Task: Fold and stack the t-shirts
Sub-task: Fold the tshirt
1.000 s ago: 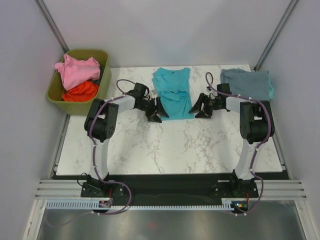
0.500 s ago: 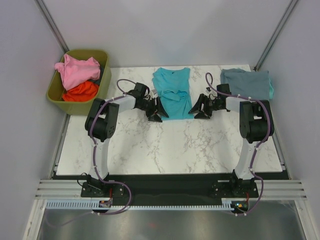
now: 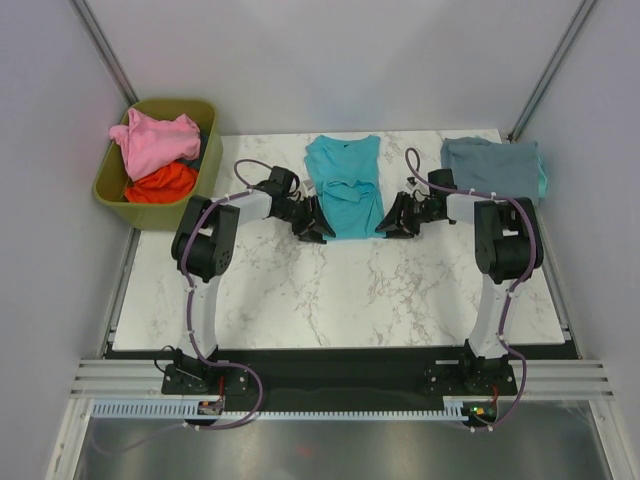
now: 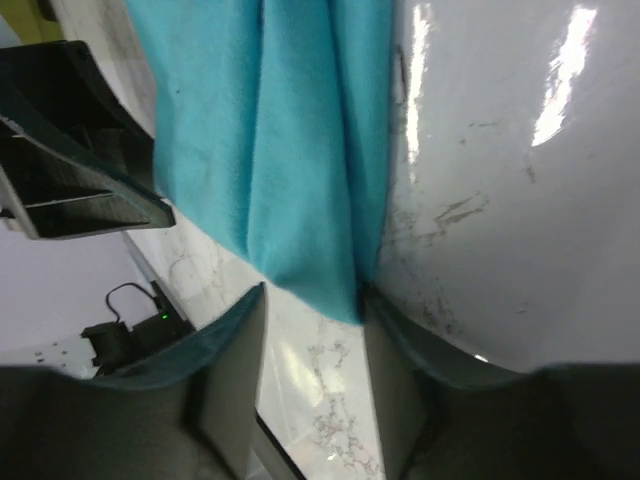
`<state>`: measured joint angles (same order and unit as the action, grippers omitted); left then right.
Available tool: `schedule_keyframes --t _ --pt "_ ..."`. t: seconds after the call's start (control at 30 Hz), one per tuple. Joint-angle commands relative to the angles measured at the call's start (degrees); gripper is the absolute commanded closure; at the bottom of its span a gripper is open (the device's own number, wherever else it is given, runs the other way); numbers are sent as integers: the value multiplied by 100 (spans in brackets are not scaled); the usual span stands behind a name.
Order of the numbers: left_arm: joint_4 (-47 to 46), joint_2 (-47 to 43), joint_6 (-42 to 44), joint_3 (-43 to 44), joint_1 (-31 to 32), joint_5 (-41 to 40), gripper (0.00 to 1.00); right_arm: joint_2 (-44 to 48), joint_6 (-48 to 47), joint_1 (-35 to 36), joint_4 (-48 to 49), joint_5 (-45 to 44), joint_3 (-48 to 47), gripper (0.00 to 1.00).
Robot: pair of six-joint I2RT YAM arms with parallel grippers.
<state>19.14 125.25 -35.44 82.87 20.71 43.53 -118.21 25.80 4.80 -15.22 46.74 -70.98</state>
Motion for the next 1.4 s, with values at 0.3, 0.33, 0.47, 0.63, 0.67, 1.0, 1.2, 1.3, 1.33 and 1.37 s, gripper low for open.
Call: schedule_keyframes --t 0.3,0.33,0.47,0.63,0.67,1.0,1.2,1.3,1.33,1.37 --pt "-252 0 -306 -16 12 -151 96 -141 -137 65 -60 -385 -21 99" --pt "-252 -62 -288 -43 3 -160 98 -88 -146 74 -60 -402 -21 100" --pt "-244 -447 -270 -113 3 -160 98 228 -225 65 -103 -411 -21 100" --pt "-244 -1230 -270 -446 12 -160 98 956 -295 65 -209 -394 163 100" --pt "-244 -1362 -270 -499 3 -160 98 1080 -286 65 -227 -385 224 100" --pt "-244 -2461 -270 -878 64 -160 98 2381 73 74 -262 -341 849 100" --pt "-244 -2971 -270 -1334 196 -160 98 2943 118 223 -323 -367 1016 100" --pt "-244 -3234 -270 -1659 249 -160 98 3137 153 337 -323 -385 1218 100" --pt "357 -3313 339 -1817 258 -178 98 3181 162 416 -341 -385 1305 100" --pt "389 -3392 362 -1888 267 -213 98 3225 145 460 -350 -420 1341 100"
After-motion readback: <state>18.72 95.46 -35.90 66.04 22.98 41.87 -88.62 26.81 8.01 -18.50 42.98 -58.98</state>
